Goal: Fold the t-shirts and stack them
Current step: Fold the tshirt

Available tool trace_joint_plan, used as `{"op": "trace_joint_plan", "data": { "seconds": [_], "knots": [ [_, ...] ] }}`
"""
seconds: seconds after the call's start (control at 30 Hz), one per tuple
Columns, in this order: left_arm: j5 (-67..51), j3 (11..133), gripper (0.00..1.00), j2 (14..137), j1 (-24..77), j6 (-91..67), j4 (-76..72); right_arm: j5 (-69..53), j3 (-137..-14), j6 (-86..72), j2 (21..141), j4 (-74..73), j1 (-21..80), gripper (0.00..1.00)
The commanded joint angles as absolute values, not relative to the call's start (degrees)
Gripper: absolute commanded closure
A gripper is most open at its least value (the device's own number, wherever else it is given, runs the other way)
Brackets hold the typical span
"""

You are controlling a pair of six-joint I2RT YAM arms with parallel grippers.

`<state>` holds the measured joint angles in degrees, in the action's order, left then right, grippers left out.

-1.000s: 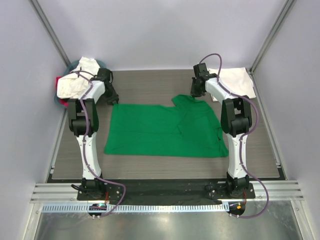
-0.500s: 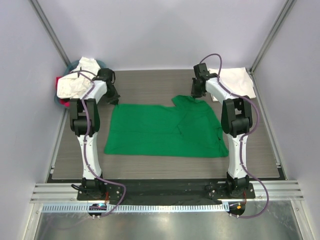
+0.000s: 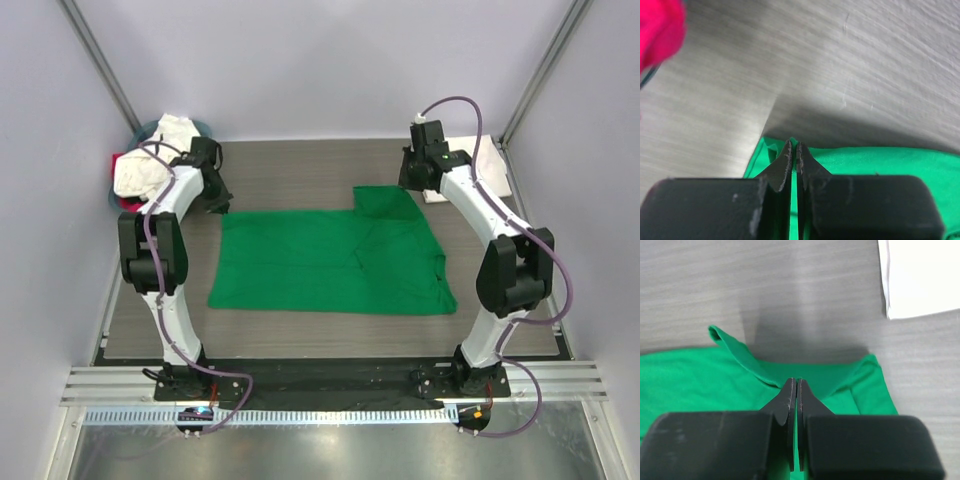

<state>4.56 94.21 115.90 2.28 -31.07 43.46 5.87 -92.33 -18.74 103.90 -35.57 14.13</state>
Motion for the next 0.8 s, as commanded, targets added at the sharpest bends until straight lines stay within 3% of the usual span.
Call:
{"op": "trace_joint_plan", "data": {
  "seconds": [0.0, 0.77],
  "knots": [
    [4.83, 90.81, 1.0, 110.84, 2.46, -31.73, 42.63, 5.71, -87.02, -18.46, 98.02, -34.72, 14.33, 0.99],
    [7.12, 75.06, 1.0, 100.99, 2.46, -31.99, 37.0, 7.91, -58.2, -23.29, 68.39, -35.77, 14.85, 0.99]
  ]
}}
